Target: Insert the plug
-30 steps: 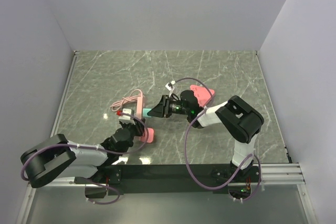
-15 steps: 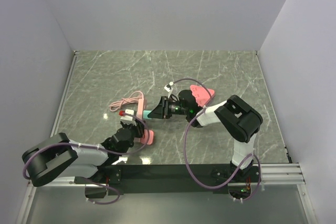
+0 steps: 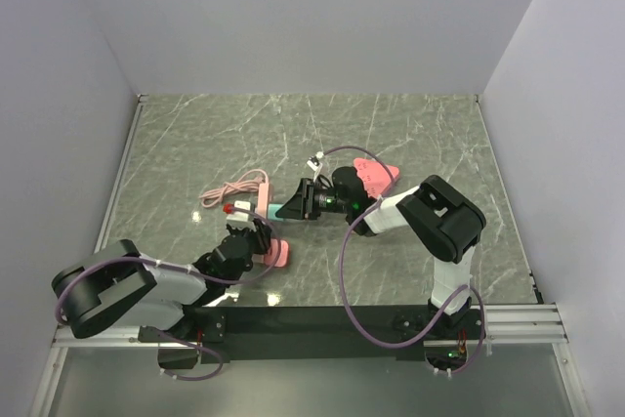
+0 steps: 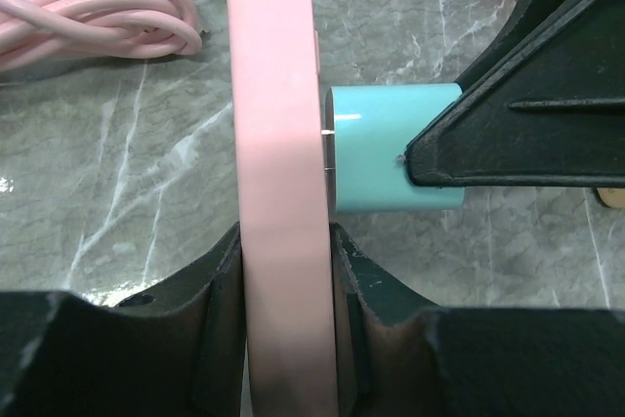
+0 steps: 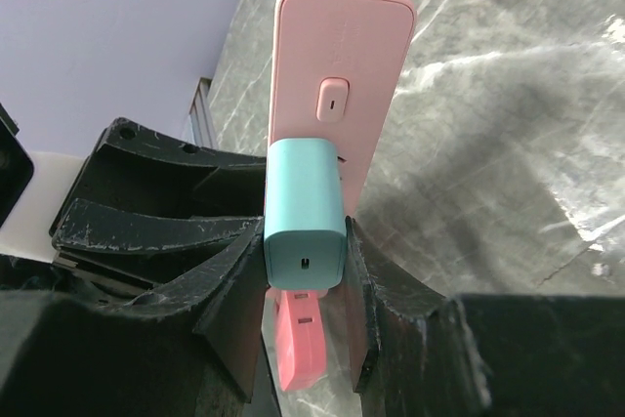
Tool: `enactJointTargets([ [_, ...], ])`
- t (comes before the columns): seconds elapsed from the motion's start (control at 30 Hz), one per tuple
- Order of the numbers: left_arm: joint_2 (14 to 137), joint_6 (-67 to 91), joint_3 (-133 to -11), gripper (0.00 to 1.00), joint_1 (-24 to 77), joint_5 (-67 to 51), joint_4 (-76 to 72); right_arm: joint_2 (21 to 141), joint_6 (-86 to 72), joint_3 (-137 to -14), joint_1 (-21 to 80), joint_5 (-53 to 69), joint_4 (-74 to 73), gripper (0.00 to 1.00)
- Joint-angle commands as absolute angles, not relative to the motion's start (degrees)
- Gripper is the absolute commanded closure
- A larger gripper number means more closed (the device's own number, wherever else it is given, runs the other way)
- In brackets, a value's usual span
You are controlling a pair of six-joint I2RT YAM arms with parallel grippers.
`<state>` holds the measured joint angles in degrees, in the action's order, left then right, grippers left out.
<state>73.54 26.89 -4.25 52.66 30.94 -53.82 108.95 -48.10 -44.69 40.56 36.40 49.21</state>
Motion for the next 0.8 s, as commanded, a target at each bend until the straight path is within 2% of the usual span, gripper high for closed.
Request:
enactJointTargets([
  [0.0, 73.56, 31.99, -13.97, 0.99, 57.66, -4.30, -87.88, 111.71, -44.38, -47.37, 43.86, 29.44, 52.03, 1.00],
  [0.57, 77.26, 33.49, -16.17, 0.99, 57.74, -8.61, -92.46, 113.91, -44.56, -48.87, 43.86, 31.11, 53.09, 1.00],
  [0.77, 73.58, 32.35, -14.86, 0.99, 57.39, -1.33, -86.94, 113.12, -44.30, -48.25, 43.68, 31.20, 51.60, 1.00],
])
